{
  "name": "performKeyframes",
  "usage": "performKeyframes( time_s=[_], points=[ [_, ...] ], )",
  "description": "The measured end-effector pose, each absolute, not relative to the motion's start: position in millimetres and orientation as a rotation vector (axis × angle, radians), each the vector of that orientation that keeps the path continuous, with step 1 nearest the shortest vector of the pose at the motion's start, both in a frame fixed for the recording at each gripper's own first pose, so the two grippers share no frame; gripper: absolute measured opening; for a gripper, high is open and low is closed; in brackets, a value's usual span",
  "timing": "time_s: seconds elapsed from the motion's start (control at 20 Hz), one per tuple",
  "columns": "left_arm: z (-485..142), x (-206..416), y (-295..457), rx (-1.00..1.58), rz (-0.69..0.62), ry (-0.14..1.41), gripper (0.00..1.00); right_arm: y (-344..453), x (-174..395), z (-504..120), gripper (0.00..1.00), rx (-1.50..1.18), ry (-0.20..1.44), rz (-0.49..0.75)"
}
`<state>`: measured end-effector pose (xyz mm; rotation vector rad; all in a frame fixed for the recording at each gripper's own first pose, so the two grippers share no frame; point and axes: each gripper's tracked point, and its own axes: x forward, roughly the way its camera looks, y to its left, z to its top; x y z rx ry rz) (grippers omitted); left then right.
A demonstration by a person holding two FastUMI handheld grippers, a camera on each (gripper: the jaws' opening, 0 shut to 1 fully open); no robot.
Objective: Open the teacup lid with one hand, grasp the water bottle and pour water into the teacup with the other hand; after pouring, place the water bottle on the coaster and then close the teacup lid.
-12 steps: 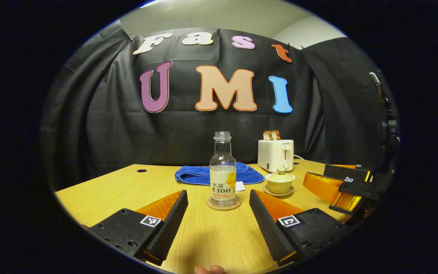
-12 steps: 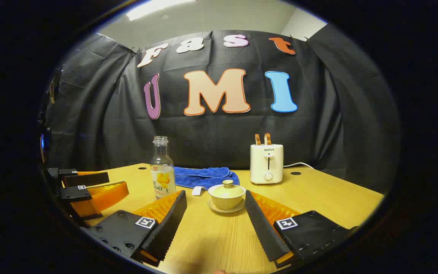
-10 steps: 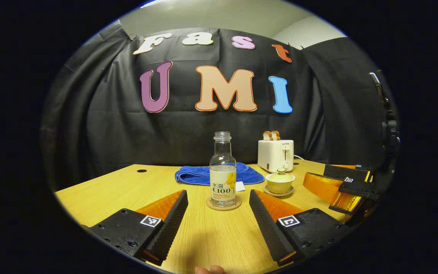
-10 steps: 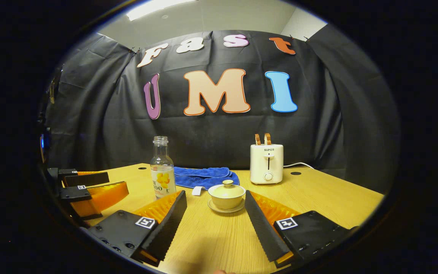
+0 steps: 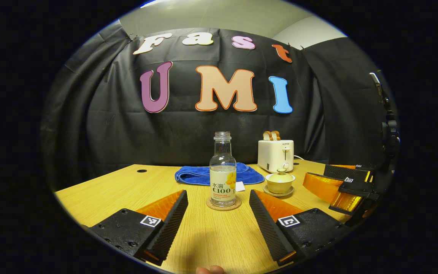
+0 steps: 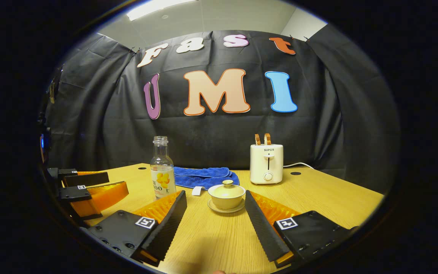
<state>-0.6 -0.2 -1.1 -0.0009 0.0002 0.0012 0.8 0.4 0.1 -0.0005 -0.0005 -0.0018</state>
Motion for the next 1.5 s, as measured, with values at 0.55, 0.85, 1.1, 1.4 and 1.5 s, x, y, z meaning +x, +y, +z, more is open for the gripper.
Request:
performKeyframes(
  time_s=[0.55, 0.85, 1.1, 1.4, 1.5],
  points=[
    [-2, -1, 0, -0.001, 0.001, 0.000, 0.95, 0, 1, 0, 1.00, -0.001, -0.001, -0.002],
    [-2, -1, 0, -0.001, 0.001, 0.000, 0.95, -5, 3, 1, 0.93, -0.001, -0.003, -0.028],
    [-1, -1, 0, -0.001, 0.002, 0.000, 0.95, -8, 34, -1, 0.98, -0.001, 0.002, -0.047],
    [-1, -1, 0, 0.000, 0.002, -0.001, 0.95, -11, 94, -5, 0.98, -0.003, 0.011, -0.059],
    [-1, 0, 0, 0.000, 0.002, -0.001, 0.95, -19, 111, -5, 0.98, -0.002, 0.007, -0.087]
  ],
)
